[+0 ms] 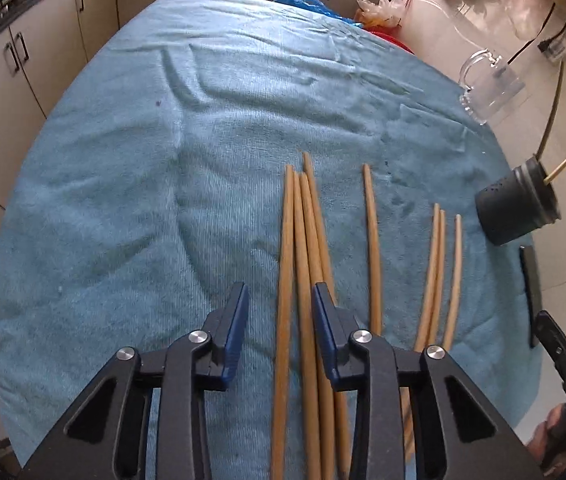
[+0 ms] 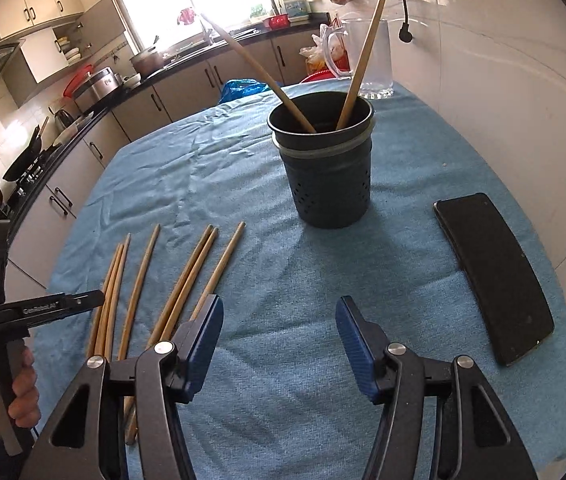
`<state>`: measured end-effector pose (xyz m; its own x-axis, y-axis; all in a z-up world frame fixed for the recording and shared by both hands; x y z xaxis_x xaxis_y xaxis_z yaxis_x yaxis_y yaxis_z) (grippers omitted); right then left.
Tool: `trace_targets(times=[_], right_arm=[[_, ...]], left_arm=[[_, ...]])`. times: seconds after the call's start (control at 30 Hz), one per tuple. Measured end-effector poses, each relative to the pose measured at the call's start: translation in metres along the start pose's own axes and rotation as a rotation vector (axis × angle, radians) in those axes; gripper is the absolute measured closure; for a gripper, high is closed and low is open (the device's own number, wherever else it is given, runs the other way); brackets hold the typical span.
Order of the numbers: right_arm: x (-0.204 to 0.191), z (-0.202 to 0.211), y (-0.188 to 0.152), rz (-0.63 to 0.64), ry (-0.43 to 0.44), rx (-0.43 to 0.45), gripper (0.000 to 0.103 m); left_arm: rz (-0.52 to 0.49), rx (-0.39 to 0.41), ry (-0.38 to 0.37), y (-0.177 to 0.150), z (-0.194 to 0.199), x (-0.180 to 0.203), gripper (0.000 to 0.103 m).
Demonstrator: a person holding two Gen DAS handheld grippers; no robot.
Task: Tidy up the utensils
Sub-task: 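Return the left tool to the chopsticks and grasp another one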
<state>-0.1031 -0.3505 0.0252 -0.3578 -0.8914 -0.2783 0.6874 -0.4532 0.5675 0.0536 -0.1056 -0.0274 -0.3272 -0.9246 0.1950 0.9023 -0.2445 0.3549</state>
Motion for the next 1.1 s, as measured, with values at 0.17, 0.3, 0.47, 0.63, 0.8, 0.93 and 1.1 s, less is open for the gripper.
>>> trace_targets(times=[0.17,0.3,0.47,0.63,0.8,0.93,1.1], right_arm=[[-0.004,-0.008,0.001,0.002,0.02,-0.037,0.041],[-0.013,-0.011,0.003,0.018,0.025,-0.046,0.042],[-0.036,-0.023,0.011,0.049,0.071,-0.085,0.05],[-0.068,-0.044,0.026,0.066,0.134,-0.149,0.051],[-0.094,-0.073,0.038,0.083,0.164,-0.233,0.052],[-0.111,-0.109,0.046,0.098,0.155,-0.312,0.062],[-0.13,-0.146,0.049,0.099,0.131,-0.386,0.072]], left_arm=[[0.025,0.007,0.007,0.006,-0.001,-0.009,0.08],[0.039,0.007,-0.027,0.007,0.0,-0.019,0.083],[0.021,0.023,0.014,0.014,-0.004,-0.011,0.083],[0.049,0.028,0.035,0.017,-0.004,-0.018,0.096],[0.084,0.018,0.002,0.01,0.004,-0.041,0.096],[0.105,0.006,-0.035,0.009,0.006,-0.054,0.096],[0.122,0.002,-0.057,0.013,0.004,-0.06,0.096]])
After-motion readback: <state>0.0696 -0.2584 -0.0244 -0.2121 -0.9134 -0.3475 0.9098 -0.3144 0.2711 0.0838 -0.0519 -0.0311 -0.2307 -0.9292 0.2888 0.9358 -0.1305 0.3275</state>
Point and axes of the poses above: each gripper's, at about its wrist camera, not at the fingertips, and z roughly against the way its jaws point, x to its right, y to its top, the point moved 1 cm from there along -z, roughly the way its jaws point, and after that the axes turned 2 degrees about y, right-handed, at the moved point
